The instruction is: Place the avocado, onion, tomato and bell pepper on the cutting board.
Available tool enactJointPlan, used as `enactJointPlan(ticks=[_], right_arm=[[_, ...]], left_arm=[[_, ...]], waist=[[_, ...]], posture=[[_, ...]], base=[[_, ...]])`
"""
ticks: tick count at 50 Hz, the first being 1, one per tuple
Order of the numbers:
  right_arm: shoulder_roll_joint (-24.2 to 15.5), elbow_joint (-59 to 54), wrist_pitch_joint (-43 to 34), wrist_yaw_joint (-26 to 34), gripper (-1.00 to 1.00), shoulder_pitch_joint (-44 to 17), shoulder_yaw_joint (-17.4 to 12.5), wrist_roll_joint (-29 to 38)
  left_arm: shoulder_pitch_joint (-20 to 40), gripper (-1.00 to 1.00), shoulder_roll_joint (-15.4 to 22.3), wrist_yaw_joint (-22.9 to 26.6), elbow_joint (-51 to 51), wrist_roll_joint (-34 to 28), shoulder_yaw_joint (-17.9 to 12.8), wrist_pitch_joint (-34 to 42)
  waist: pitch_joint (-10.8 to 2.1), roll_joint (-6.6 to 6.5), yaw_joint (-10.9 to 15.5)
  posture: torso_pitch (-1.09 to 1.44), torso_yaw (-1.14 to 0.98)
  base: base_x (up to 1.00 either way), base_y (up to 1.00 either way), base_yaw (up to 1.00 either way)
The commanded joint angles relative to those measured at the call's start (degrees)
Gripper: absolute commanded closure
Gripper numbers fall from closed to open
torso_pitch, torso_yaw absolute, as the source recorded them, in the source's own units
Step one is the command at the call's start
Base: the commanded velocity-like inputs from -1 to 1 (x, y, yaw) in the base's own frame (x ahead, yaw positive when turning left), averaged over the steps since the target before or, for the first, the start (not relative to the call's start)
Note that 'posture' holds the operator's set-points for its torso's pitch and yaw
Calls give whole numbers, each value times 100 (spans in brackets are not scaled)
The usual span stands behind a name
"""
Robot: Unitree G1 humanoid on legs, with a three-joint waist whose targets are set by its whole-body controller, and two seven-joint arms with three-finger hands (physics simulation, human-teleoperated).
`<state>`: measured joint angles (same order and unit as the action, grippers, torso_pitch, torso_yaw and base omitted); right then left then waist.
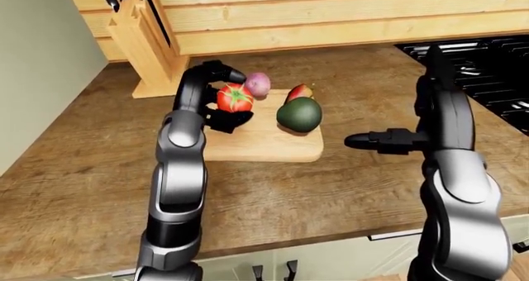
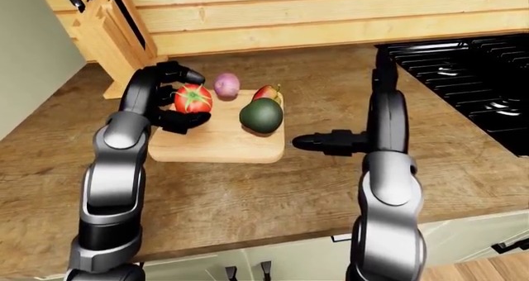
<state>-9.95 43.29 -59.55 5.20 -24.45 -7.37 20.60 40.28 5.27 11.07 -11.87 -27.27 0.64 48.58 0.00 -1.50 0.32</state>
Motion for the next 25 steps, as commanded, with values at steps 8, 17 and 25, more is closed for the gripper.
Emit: enactJointPlan(ticks=[8, 17, 25], right_arm=[[-31, 142, 187, -56, -100, -111, -22, 8], [-54, 157, 136, -41, -100, -163, -18, 0], [-66, 138, 104, -41, -100, -217, -4, 8]], left_arm=[[-96, -8, -34, -5, -188, -108, -35, -120], [-139, -16, -32, 58, -223, -164, -31, -105], [-119, -42, -36, 76, -166, -181, -33, -116]], waist=[[-59, 90, 3], [-60, 84, 0], [-59, 88, 0]], posture=[[0, 0], [0, 0], [0, 0]], base=[[0, 0, 0], [0, 0, 0], [0, 0, 0]])
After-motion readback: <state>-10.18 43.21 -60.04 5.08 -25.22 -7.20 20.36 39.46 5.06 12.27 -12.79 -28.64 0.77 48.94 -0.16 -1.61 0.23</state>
